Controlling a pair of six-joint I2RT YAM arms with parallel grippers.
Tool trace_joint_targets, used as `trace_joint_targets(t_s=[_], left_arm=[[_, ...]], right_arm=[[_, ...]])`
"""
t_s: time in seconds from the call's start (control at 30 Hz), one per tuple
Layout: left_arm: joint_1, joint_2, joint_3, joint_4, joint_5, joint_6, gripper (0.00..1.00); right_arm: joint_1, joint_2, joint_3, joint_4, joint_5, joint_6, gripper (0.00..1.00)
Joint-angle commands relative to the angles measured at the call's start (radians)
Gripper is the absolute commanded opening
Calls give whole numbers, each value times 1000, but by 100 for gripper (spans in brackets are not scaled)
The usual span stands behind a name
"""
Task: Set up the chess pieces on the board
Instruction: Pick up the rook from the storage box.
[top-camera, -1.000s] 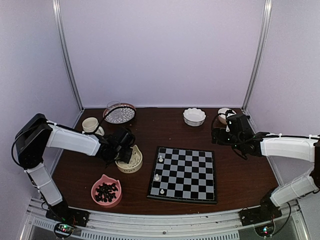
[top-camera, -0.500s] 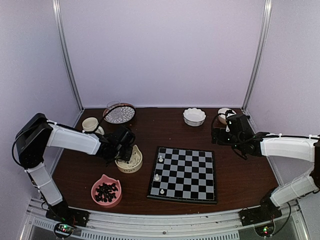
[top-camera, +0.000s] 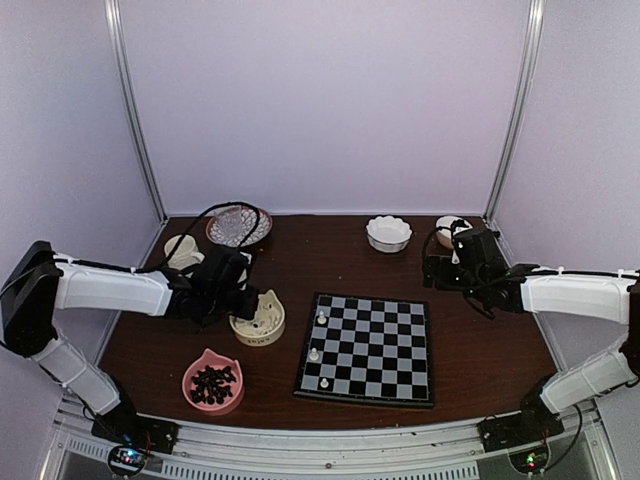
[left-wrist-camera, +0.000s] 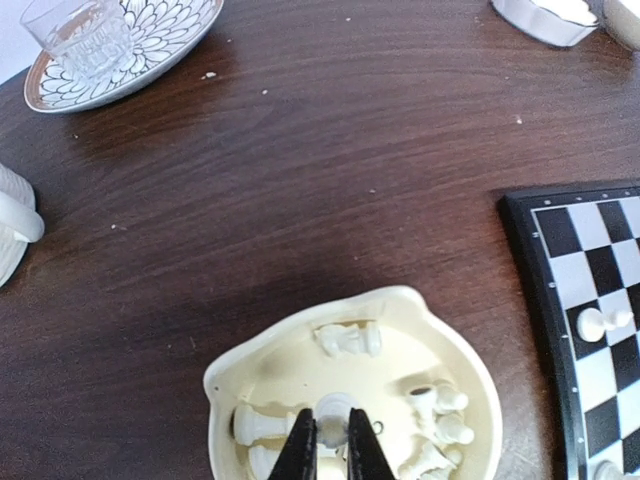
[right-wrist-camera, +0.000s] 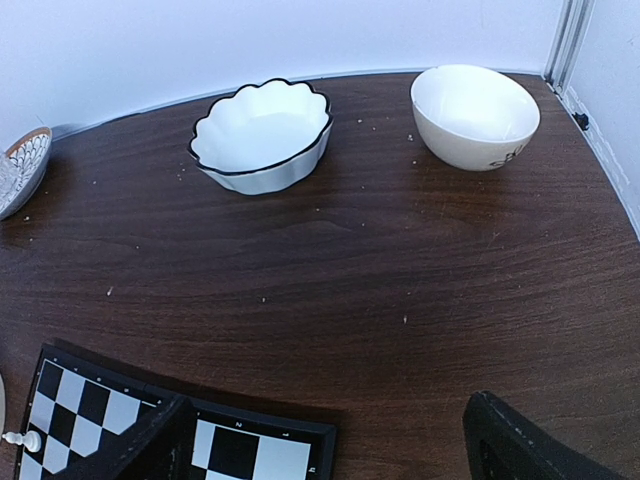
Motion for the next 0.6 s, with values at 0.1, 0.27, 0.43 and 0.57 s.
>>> trace_joint_targets(t_s=[0.1, 0.27, 0.43, 0.57], left_arm=[[6, -120, -90, 168, 143, 41, 6], [4, -140, -102, 197, 331, 78, 6], [-15, -124, -91, 209, 522, 143, 6], [-44, -122, -76, 190, 596, 190, 5]], right_arm=[[7, 4, 25, -13, 11, -5, 96], [7, -4, 23, -15, 11, -6, 96], [7, 2, 22, -13, 12, -6, 96], [7, -7, 20, -17, 13, -8, 96]])
